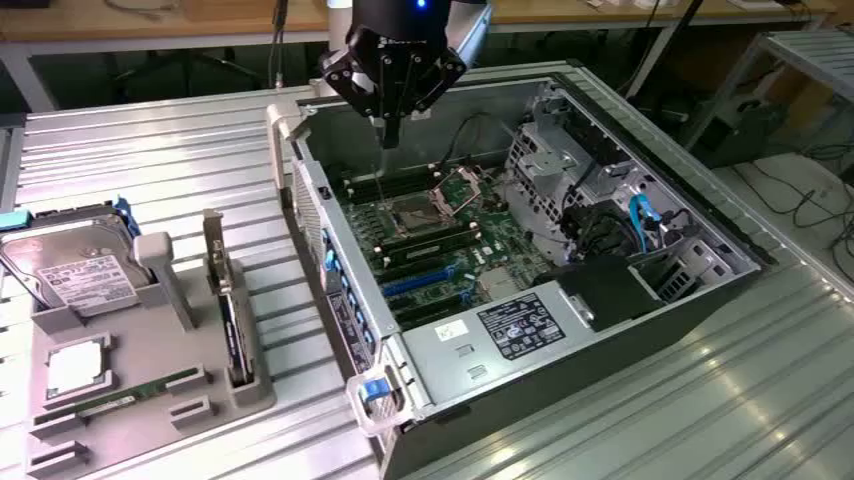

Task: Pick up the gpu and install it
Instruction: 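Reach for the gpu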

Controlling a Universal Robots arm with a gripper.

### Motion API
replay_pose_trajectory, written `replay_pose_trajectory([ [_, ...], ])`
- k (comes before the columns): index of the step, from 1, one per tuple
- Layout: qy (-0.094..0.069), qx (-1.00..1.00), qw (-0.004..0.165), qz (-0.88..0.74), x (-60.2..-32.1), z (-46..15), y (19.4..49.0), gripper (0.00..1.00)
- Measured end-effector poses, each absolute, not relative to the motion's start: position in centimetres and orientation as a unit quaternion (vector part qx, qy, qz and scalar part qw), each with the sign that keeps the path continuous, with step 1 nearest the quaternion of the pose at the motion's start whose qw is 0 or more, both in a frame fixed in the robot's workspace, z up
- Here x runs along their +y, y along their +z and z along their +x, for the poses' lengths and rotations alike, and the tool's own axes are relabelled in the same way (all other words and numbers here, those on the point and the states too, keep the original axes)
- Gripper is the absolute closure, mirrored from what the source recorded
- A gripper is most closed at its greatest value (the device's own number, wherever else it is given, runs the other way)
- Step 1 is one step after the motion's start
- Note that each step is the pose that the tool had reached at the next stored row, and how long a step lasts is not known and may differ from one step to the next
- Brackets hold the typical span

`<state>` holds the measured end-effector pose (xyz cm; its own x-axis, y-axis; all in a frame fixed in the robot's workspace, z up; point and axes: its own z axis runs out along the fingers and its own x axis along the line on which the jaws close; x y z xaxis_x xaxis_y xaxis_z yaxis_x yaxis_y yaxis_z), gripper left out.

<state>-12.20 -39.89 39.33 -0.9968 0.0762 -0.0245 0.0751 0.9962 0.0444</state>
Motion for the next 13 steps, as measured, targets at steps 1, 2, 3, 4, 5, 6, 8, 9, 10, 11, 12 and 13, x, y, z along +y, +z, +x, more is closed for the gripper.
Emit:
replay_pose_trajectory([
  [1, 0.022, 0.999, 0.013, 0.038, -39.9, -12.2, 39.3, 0.89],
  [2, 0.022, 0.999, 0.013, 0.038, -39.9, -12.5, 39.3, 0.89],
  [3, 0.022, 0.999, 0.013, 0.038, -39.9, -12.6, 39.3, 0.89],
  [4, 0.022, 0.999, 0.013, 0.038, -39.9, -12.8, 39.3, 0.89],
  [5, 0.022, 0.999, 0.013, 0.038, -39.9, -12.9, 39.3, 0.89],
  [6, 0.022, 0.999, 0.013, 0.038, -39.9, -13.0, 39.3, 0.89],
  [8, 0.022, 0.999, 0.013, 0.038, -39.9, -13.3, 39.3, 0.89],
  [9, 0.022, 0.999, 0.013, 0.038, -39.9, -13.4, 39.3, 0.89],
  [10, 0.022, 0.999, 0.013, 0.038, -39.9, -13.6, 39.3, 0.89],
  [11, 0.022, 0.999, 0.013, 0.038, -39.9, -13.7, 39.3, 0.89],
  [12, 0.022, 0.999, 0.013, 0.038, -39.9, -13.8, 39.3, 0.89],
  [13, 0.022, 0.999, 0.013, 0.038, -39.9, -13.9, 39.3, 0.89],
])
